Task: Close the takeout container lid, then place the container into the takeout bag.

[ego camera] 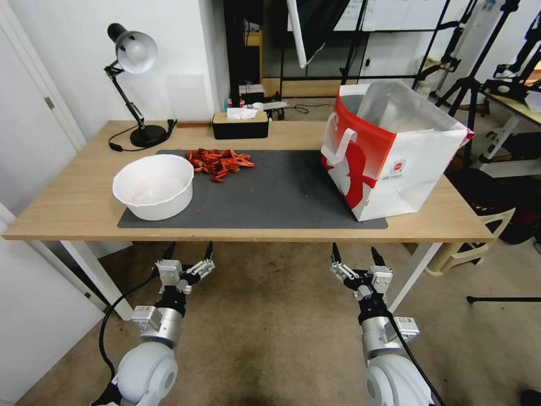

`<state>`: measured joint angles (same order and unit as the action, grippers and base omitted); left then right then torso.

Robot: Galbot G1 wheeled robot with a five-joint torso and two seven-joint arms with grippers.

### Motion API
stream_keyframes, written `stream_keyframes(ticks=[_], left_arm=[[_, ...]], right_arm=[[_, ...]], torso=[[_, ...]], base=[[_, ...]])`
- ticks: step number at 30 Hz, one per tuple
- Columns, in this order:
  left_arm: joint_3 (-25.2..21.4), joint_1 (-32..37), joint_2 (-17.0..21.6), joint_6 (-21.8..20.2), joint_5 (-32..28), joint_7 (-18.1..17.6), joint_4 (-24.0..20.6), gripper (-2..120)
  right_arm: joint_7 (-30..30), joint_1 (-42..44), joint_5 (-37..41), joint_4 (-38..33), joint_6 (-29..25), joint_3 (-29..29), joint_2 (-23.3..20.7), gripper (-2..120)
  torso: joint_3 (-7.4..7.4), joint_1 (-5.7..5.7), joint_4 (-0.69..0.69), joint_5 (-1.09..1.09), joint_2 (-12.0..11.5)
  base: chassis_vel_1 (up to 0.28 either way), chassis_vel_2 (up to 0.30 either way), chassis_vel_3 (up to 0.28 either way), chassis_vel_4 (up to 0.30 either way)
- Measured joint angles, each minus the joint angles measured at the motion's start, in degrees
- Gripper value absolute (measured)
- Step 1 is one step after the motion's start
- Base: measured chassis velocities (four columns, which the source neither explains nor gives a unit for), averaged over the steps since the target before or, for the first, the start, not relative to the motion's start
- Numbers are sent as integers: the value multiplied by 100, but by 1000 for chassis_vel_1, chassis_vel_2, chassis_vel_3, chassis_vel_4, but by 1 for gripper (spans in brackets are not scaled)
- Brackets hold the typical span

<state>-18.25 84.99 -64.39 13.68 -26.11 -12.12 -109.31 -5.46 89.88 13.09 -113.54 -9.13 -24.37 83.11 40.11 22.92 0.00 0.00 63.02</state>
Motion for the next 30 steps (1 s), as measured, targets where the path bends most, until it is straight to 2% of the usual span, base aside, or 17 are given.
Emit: stream_keyframes(ticks=[30], left_arm=[[2, -1, 0, -4, -5, -1, -2, 100]], right_arm=[[-1, -1, 5, -9, 7, -1, -2, 100]], torso=[[0, 0, 0, 0, 0]], base=[[0, 0, 0, 0]])
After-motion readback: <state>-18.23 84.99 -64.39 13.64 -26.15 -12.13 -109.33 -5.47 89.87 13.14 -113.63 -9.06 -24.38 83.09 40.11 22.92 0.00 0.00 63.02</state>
